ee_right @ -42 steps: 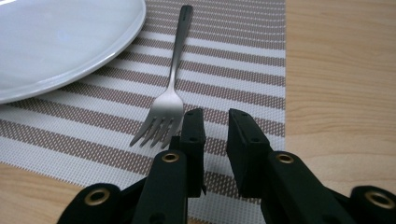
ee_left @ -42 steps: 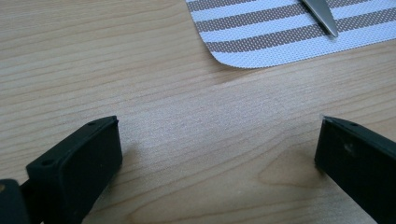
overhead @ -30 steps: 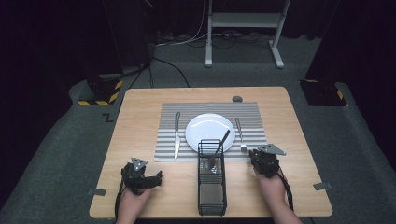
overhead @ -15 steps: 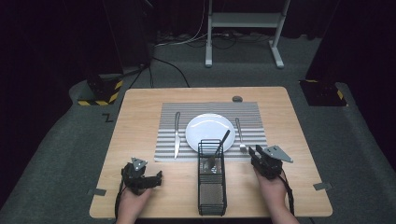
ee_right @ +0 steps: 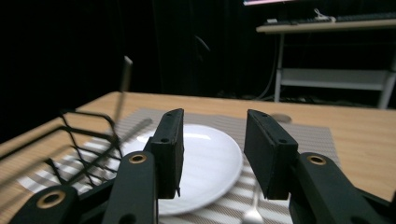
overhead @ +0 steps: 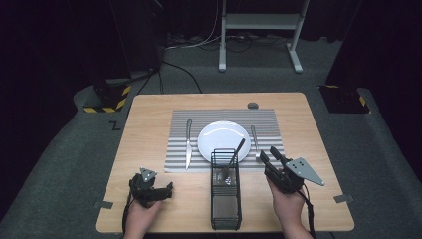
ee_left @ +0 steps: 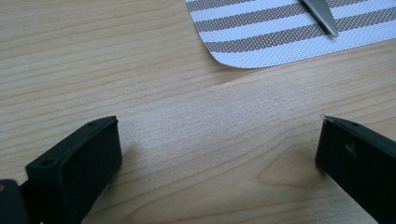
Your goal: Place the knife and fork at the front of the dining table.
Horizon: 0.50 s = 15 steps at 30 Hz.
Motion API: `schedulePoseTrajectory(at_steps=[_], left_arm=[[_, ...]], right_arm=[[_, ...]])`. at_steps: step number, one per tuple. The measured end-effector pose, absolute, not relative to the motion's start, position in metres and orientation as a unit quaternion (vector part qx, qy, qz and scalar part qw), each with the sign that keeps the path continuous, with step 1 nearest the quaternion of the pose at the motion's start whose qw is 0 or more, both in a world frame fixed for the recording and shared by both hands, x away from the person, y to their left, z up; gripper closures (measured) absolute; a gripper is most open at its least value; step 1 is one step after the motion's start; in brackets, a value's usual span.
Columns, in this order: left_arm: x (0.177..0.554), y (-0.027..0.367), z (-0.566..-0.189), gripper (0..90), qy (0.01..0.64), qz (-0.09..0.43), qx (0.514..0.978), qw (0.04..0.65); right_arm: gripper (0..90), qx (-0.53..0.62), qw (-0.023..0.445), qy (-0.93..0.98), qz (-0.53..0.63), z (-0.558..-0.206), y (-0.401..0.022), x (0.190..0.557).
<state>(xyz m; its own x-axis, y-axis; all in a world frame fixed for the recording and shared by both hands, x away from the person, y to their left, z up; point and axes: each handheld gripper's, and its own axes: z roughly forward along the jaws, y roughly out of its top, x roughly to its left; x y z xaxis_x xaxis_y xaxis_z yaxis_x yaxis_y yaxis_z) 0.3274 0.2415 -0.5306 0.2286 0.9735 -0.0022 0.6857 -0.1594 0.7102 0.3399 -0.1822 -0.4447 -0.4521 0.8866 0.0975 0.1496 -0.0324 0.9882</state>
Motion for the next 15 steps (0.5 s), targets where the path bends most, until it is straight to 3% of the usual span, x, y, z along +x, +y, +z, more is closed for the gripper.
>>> schedulePoseTrajectory(at_steps=[15], left_arm=[[0.328,0.242,-0.531,0.4,0.573,0.238,0.724,0.303]], right_arm=[[55.9,0.387,0.288,0.614,0.625,-0.423,-0.143,0.345]])
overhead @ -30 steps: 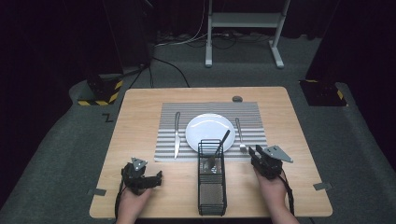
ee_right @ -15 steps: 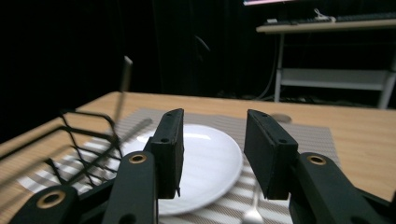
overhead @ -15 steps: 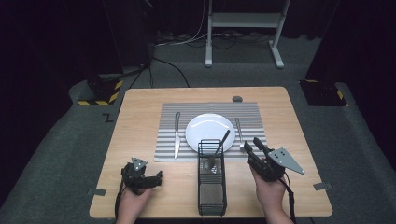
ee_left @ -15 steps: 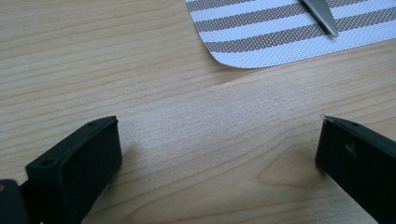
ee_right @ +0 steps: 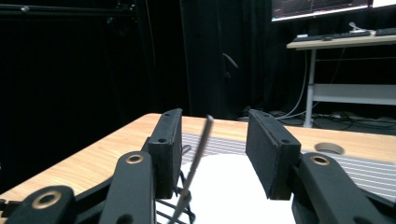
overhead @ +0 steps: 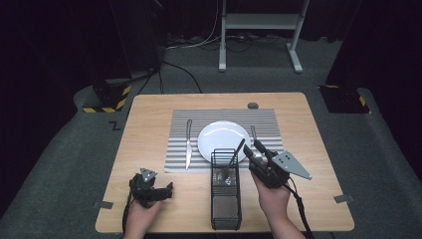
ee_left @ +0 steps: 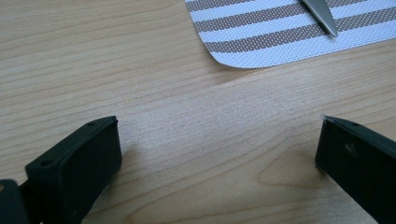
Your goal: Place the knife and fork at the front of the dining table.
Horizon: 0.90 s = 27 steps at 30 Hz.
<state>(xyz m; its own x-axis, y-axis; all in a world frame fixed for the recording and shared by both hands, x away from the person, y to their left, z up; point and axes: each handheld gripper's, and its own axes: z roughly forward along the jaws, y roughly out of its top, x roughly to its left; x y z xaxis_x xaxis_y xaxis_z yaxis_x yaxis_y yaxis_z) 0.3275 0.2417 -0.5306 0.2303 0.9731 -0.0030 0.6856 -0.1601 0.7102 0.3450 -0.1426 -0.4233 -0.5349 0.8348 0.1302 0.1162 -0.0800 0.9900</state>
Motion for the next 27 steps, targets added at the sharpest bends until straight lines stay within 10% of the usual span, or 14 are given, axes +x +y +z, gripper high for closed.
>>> schedulePoseTrajectory(at_steps=[7,15,27], left_arm=[[0.328,0.242,-0.531,0.4,0.573,0.237,0.724,0.303],[0.328,0.242,-0.531,0.4,0.573,0.237,0.724,0.303],[0.328,0.242,-0.531,0.3,0.573,0.237,0.724,0.303]], right_arm=[[57.5,0.394,0.273,0.62,0.622,-0.428,-0.131,0.358],[84.3,0.399,0.253,0.626,0.62,-0.436,-0.12,0.366],[88.3,0.335,0.272,0.62,0.655,-0.398,-0.11,0.341]])
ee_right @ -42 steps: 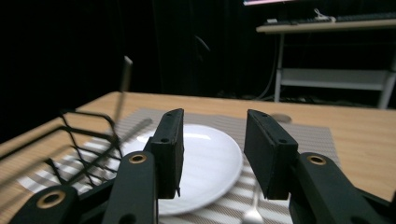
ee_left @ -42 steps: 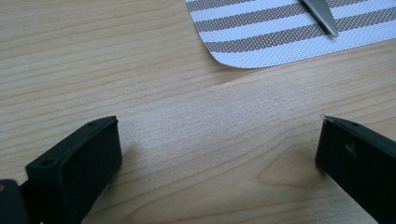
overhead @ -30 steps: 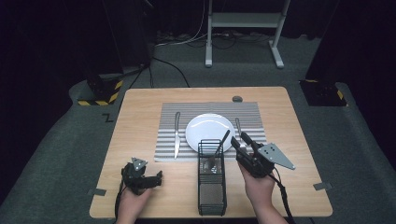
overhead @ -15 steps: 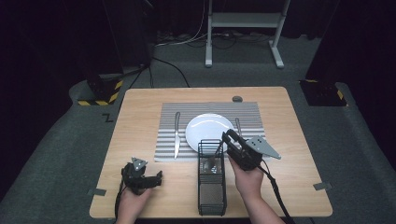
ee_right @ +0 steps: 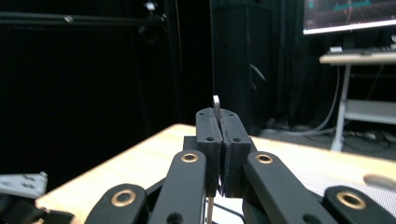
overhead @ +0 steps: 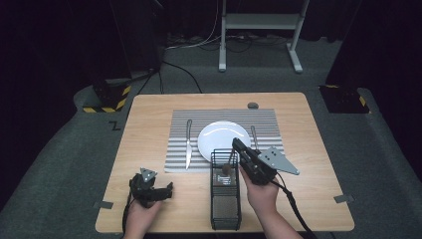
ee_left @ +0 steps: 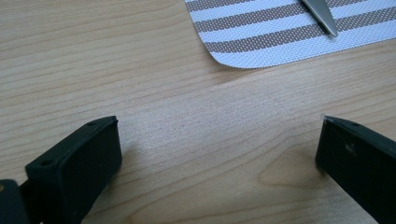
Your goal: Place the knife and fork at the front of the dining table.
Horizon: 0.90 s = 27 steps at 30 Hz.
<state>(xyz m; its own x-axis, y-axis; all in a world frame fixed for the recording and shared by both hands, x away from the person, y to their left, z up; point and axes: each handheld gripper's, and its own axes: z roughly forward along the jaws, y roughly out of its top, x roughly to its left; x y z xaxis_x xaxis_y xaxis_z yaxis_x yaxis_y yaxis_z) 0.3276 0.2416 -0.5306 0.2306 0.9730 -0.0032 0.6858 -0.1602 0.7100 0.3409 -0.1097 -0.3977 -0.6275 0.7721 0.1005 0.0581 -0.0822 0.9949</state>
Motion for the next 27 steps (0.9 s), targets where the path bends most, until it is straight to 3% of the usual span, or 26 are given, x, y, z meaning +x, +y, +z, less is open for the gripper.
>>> schedulePoseTrajectory(at_steps=[16,27], left_arm=[[0.328,0.242,-0.531,0.3,0.573,0.238,0.724,0.302],[0.328,0.242,-0.531,0.3,0.573,0.237,0.724,0.303]], right_arm=[[88.4,0.295,0.314,0.567,0.702,-0.333,-0.136,0.305],[88.4,0.325,0.359,0.562,0.67,-0.339,-0.176,0.312]])
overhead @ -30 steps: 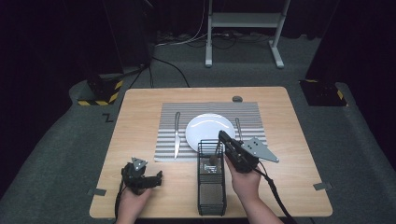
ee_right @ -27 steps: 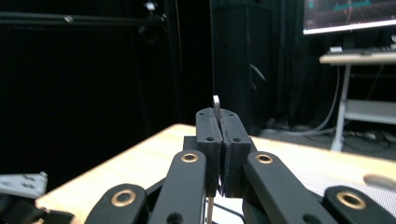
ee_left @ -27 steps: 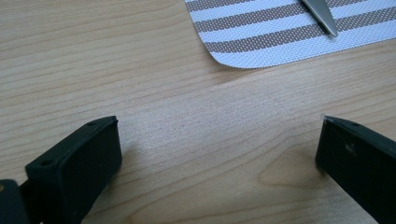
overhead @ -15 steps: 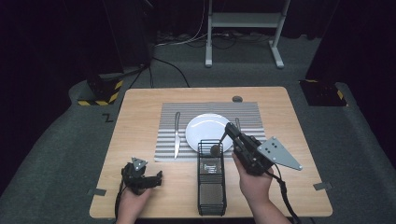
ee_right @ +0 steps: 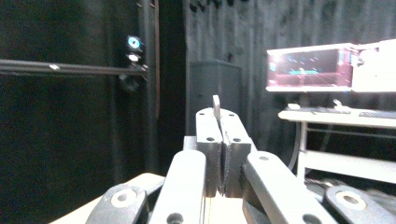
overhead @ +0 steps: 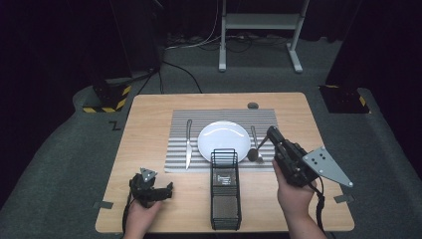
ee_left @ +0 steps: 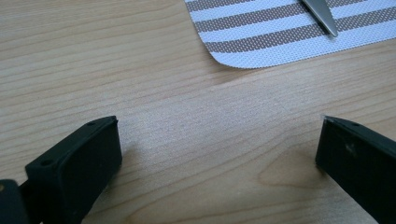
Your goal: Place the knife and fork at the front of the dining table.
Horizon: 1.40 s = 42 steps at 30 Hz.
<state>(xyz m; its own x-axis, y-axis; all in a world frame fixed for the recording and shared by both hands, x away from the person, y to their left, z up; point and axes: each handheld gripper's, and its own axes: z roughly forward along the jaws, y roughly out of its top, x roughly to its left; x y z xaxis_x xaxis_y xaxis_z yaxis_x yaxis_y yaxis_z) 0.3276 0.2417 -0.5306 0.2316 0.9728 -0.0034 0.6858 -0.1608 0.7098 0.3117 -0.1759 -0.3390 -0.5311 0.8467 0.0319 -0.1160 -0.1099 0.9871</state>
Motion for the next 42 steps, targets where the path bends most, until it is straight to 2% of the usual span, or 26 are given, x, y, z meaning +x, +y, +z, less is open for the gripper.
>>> schedulePoseTrajectory(at_steps=[8,20,28,42], left_arm=[[0.328,0.241,-0.531,0.3,0.573,0.238,0.724,0.302],[0.327,0.241,-0.531,0.4,0.573,0.239,0.724,0.301],[0.328,0.241,-0.531,0.4,0.573,0.239,0.724,0.302],[0.328,0.241,-0.531,0.3,0.573,0.238,0.724,0.302]], right_arm=[[88.4,0.372,0.368,0.578,0.626,-0.376,-0.209,0.328],[88.4,0.409,0.376,0.593,0.583,-0.414,-0.232,0.348],[88.4,0.435,0.369,0.602,0.559,-0.429,-0.243,0.373],[88.4,0.442,0.363,0.613,0.544,-0.436,-0.229,0.402]])
